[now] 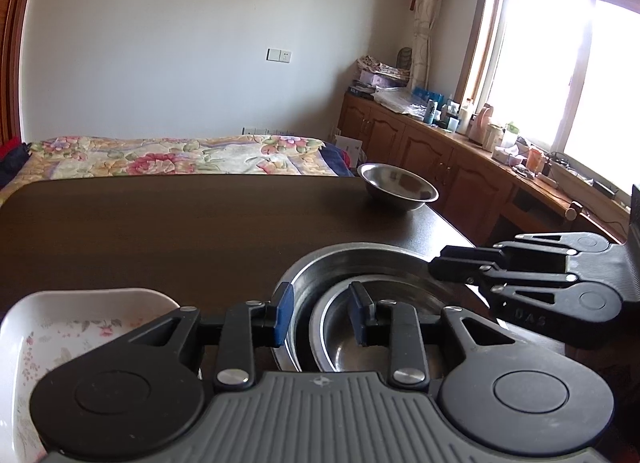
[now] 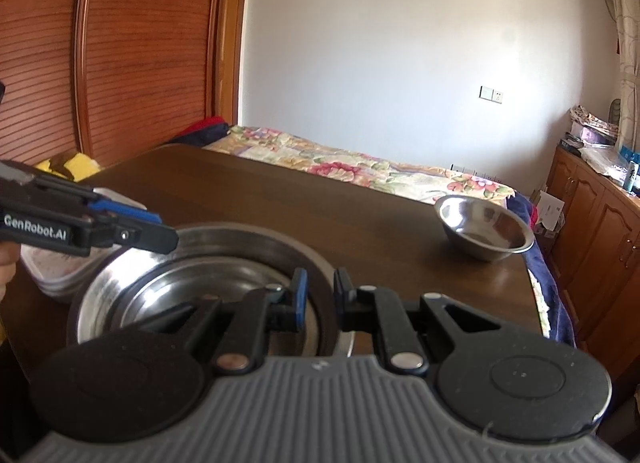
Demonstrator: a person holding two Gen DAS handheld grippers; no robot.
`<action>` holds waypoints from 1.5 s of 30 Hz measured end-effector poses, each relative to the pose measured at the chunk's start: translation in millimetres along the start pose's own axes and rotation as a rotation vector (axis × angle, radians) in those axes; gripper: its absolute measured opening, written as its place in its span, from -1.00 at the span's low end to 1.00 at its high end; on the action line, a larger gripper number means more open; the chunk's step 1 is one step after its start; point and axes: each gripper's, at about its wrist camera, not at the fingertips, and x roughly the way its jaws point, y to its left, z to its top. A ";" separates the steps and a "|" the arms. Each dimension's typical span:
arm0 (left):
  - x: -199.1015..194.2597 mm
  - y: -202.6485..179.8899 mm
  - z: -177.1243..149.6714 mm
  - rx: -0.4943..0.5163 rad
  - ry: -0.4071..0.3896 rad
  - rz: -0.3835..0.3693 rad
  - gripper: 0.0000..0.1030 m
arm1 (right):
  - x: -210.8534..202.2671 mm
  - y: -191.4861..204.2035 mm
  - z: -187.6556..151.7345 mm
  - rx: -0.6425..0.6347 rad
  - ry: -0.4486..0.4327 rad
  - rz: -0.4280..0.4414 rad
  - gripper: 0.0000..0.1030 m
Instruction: Organize plates and bowls
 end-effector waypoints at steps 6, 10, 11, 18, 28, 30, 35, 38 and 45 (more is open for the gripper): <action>6.4 -2.3 9.9 0.026 0.002 0.019 -0.31 | 1.3 -12.8 4.8 0.017 -0.032 -0.019 -0.66; 12.2 -5.3 25.1 0.056 -0.002 0.033 -0.30 | 5.0 -30.1 10.8 0.028 -0.059 -0.046 -0.50; 14.2 -6.6 29.7 0.064 -0.004 0.038 -0.29 | 5.9 -35.5 12.8 0.030 -0.067 -0.056 -0.50; 30.8 -17.3 65.4 0.120 -0.022 0.053 0.01 | 14.2 -74.3 23.3 0.045 -0.099 -0.124 -0.45; 62.6 -31.2 99.4 0.160 -0.025 0.030 0.54 | 35.2 -115.5 27.4 0.044 -0.109 -0.195 0.16; 70.1 -37.7 104.0 0.193 -0.020 0.028 0.60 | 39.6 -121.8 25.9 0.049 -0.105 -0.204 0.27; 87.2 -46.7 113.0 0.233 -0.007 0.002 0.63 | 55.5 -140.7 20.8 0.093 -0.093 -0.206 0.59; 99.1 -50.7 120.4 0.233 0.008 -0.036 0.63 | 64.3 -151.2 18.5 0.117 -0.081 -0.208 0.59; 134.6 -57.8 134.9 0.236 0.048 -0.077 0.49 | 80.9 -170.4 11.2 0.165 -0.045 -0.216 0.58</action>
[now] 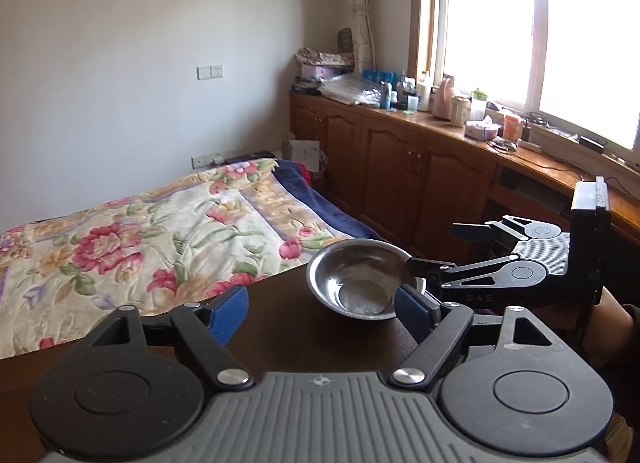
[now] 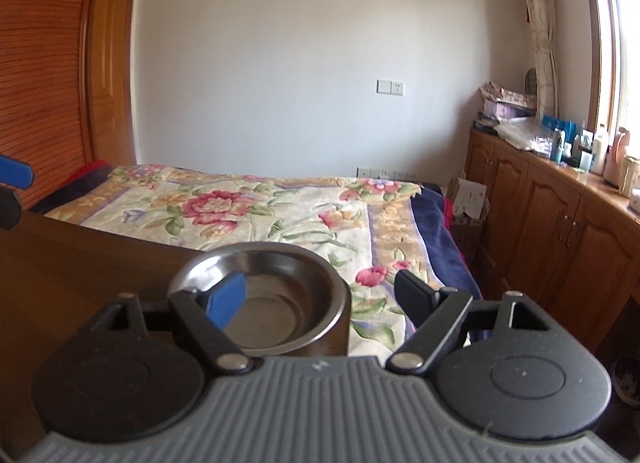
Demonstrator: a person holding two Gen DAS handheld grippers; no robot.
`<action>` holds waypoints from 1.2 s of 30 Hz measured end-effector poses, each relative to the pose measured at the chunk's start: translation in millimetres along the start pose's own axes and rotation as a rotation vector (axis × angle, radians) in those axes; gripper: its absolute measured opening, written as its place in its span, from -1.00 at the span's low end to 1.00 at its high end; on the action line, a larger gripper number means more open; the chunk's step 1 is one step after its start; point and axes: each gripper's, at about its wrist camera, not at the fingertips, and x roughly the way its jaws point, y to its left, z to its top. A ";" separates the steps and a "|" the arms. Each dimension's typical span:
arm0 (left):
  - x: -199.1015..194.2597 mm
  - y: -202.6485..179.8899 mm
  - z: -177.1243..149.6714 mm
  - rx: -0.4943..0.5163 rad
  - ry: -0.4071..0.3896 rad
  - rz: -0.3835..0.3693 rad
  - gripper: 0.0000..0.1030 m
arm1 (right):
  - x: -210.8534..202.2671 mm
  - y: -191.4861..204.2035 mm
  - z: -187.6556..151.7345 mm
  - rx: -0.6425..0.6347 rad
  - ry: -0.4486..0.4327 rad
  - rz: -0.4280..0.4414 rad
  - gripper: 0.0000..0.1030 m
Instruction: Organize plates and bowls
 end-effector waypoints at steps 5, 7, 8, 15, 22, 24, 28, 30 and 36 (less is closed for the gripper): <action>30.8 1.5 4.5 0.015 0.050 -0.010 0.18 | 11.7 -4.8 -2.7 0.019 0.030 0.017 0.28; 42.8 0.7 5.7 0.025 0.068 -0.009 0.11 | 16.1 -5.9 -4.2 0.029 0.045 0.031 0.15; 48.5 1.0 6.4 0.027 0.077 -0.008 0.07 | 18.4 -6.1 -5.2 0.032 0.052 0.035 0.08; 89.8 0.8 13.3 0.005 0.157 -0.025 -0.08 | 27.6 -15.3 -9.0 0.074 0.092 0.063 -0.14; 124.6 1.4 12.7 -0.009 0.237 -0.021 -0.21 | 32.6 -21.1 -9.2 0.125 0.117 0.106 -0.29; 129.5 2.2 12.4 -0.023 0.257 -0.023 -0.24 | 33.7 -22.2 -8.8 0.135 0.122 0.119 -0.41; 135.3 -1.2 12.1 -0.032 0.280 -0.028 -0.25 | 34.8 -22.1 -8.7 0.132 0.121 0.126 -0.48; 137.9 0.0 10.9 -0.046 0.289 -0.030 -0.31 | 34.9 -22.2 -9.0 0.137 0.123 0.129 -0.49; 145.3 4.2 6.4 -0.081 0.321 -0.039 -0.50 | 36.5 -21.2 -9.6 0.149 0.133 0.138 -0.56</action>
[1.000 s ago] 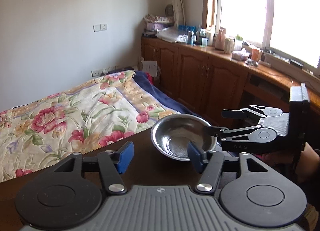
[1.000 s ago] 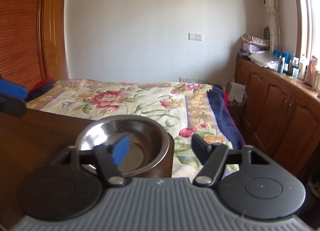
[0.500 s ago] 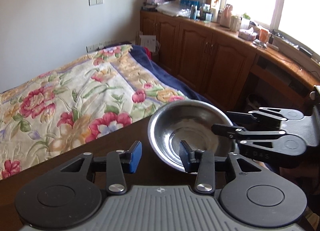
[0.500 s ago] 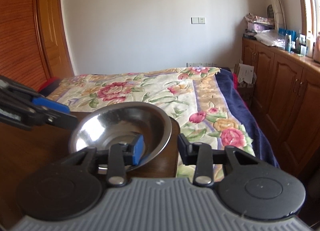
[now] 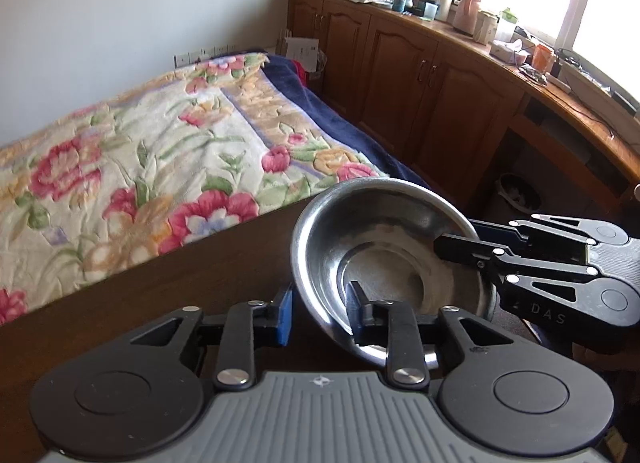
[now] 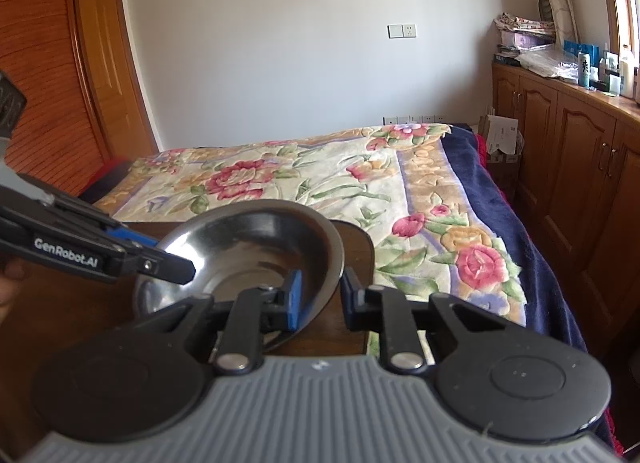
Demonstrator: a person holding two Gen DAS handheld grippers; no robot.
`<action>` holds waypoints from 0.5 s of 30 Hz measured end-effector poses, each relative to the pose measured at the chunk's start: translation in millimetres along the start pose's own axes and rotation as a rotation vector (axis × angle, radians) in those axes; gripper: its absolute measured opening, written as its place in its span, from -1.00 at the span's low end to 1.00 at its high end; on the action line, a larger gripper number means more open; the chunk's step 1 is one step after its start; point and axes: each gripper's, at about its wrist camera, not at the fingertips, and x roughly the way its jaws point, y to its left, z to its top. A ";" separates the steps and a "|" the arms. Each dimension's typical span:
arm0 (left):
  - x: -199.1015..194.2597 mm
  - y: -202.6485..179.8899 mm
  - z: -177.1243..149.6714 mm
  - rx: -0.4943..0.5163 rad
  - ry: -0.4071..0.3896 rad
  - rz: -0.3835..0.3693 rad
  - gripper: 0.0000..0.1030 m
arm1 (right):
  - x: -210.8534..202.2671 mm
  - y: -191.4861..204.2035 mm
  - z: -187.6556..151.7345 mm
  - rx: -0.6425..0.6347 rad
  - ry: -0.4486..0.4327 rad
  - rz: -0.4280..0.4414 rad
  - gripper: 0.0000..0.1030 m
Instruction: Organize plates and bowls
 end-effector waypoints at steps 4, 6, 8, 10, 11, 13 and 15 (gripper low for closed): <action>-4.4 0.2 -2.3 -0.006 0.003 -0.001 -0.62 | -1.8 1.9 -2.7 0.001 -0.002 -0.007 -0.58; -8.7 0.5 -3.4 -0.007 -0.004 -0.002 -0.67 | -3.5 1.9 -3.5 0.010 -0.004 -0.003 -0.62; -14.6 0.0 -3.5 0.001 -0.017 0.004 -0.71 | -6.0 3.0 -3.3 0.010 -0.010 -0.006 -0.68; -21.1 -3.0 -3.6 0.021 -0.030 0.009 -0.74 | -9.6 5.1 -2.2 0.008 -0.019 -0.013 -0.71; -24.6 -4.3 -3.3 0.032 -0.040 0.012 -0.76 | -10.7 5.1 -1.1 0.007 -0.022 -0.014 -0.72; -32.5 -5.3 -3.4 0.030 -0.060 0.015 -0.79 | -15.0 6.9 0.4 0.009 -0.035 -0.012 -0.72; -40.1 -6.1 -3.3 0.029 -0.074 0.011 -0.79 | -20.0 8.6 2.2 0.009 -0.051 -0.015 -0.72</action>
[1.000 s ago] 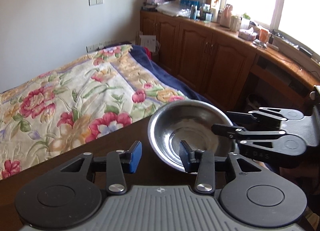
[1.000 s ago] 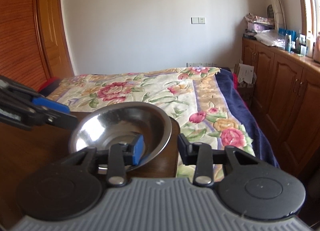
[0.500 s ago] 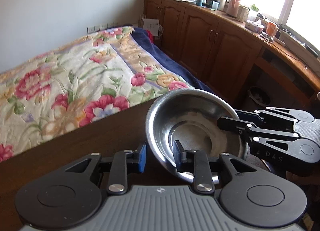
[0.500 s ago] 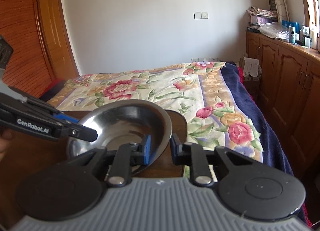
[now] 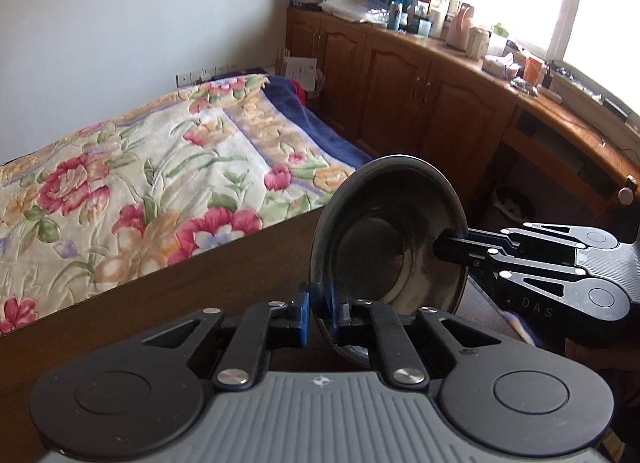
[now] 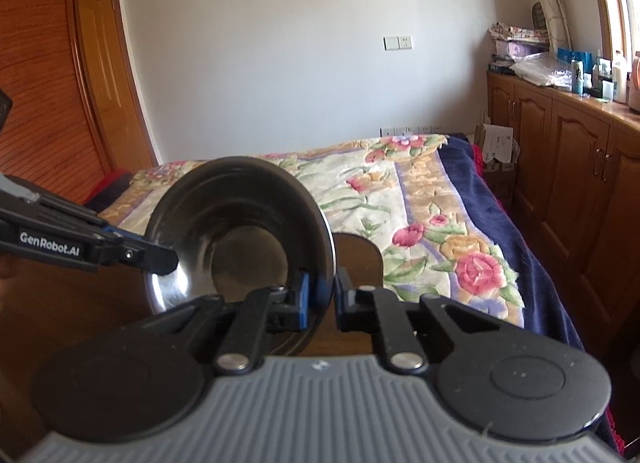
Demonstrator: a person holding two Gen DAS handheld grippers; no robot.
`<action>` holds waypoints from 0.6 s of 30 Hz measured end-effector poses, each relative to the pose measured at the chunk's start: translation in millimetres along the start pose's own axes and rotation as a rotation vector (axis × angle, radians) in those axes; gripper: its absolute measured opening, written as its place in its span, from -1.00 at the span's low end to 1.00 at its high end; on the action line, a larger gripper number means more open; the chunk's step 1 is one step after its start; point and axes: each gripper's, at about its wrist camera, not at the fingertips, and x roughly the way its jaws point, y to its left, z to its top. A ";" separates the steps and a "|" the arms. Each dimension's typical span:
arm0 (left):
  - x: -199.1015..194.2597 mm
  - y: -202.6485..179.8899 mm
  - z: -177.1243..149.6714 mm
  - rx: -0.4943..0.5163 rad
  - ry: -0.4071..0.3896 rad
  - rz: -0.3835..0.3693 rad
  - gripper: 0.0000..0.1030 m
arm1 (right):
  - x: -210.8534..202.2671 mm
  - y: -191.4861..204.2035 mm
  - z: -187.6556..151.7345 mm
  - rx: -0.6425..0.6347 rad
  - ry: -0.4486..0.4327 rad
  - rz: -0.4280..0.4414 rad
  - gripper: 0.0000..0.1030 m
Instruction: Organize plates and bowls
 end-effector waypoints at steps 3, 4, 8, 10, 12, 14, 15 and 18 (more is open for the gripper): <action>-11.3 -0.8 0.0 0.007 -0.024 0.001 -0.79 | -8.6 3.6 4.1 -0.008 -0.028 -0.003 -0.73; -15.5 -1.5 0.1 0.010 -0.031 0.000 -0.79 | -12.0 5.1 5.8 -0.010 -0.034 -0.004 -0.73; -32.5 -3.2 -0.4 0.015 -0.057 -0.001 -0.79 | -21.7 11.3 12.1 -0.027 -0.055 -0.006 -0.73; -41.3 -4.4 -1.2 0.018 -0.069 0.002 -0.79 | -27.8 15.4 14.7 -0.038 -0.066 -0.005 -0.73; -50.4 -4.8 -2.4 0.021 -0.080 0.004 -0.79 | -32.1 19.7 17.2 -0.048 -0.074 -0.004 -0.73; -59.2 -5.5 -4.1 0.026 -0.090 0.006 -0.79 | -36.6 23.0 18.8 -0.057 -0.081 -0.002 -0.73; -63.8 -5.8 -5.3 0.027 -0.095 0.007 -0.79 | -38.0 24.8 19.5 -0.060 -0.084 -0.001 -0.73; -76.4 -6.9 -9.5 0.032 -0.107 0.007 -0.79 | -44.0 30.3 20.5 -0.070 -0.092 0.001 -0.73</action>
